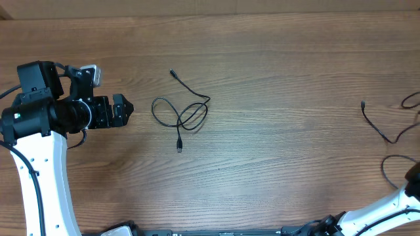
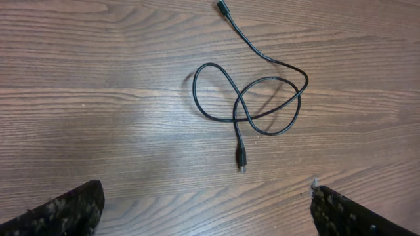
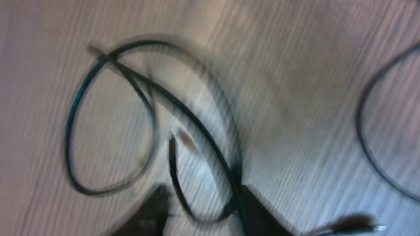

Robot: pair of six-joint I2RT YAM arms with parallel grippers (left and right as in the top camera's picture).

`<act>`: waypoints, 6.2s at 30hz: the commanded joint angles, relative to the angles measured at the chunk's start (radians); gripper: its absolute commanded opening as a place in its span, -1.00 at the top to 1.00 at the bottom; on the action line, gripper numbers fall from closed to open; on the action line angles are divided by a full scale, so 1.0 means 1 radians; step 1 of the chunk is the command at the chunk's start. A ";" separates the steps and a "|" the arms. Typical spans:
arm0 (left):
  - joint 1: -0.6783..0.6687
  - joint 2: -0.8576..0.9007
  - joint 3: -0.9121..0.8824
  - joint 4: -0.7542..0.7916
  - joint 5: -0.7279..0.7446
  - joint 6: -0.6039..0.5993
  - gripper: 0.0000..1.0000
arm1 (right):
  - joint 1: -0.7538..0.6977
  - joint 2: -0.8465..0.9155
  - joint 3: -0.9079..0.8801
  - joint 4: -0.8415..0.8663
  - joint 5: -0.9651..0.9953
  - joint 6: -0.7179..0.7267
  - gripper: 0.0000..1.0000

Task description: Untangle cables

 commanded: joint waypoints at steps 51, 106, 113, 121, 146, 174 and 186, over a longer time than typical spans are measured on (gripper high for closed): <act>0.000 -0.005 0.010 0.002 0.018 -0.011 -1.00 | 0.603 -0.334 0.008 -0.233 -0.505 -0.104 -1.00; 0.000 -0.005 0.010 0.002 0.018 -0.011 -1.00 | 1.571 0.171 -0.007 0.013 -0.174 0.714 -1.00; 0.000 -0.005 0.010 0.002 0.018 -0.011 -1.00 | 1.571 0.235 -0.007 0.034 -0.180 0.713 -0.47; 0.000 -0.005 0.010 0.002 0.018 -0.011 -1.00 | 1.570 0.235 -0.006 0.067 -0.180 0.707 0.92; 0.000 -0.005 0.010 0.002 0.018 -0.011 -1.00 | 0.750 0.125 0.193 -0.050 -0.180 0.541 0.92; 0.000 -0.005 0.010 0.002 0.018 -0.011 -1.00 | 0.214 0.125 0.192 0.321 -0.263 0.240 0.92; 0.000 -0.005 0.010 0.002 0.018 -0.011 -1.00 | 0.220 0.130 0.191 0.332 -0.177 0.239 -1.00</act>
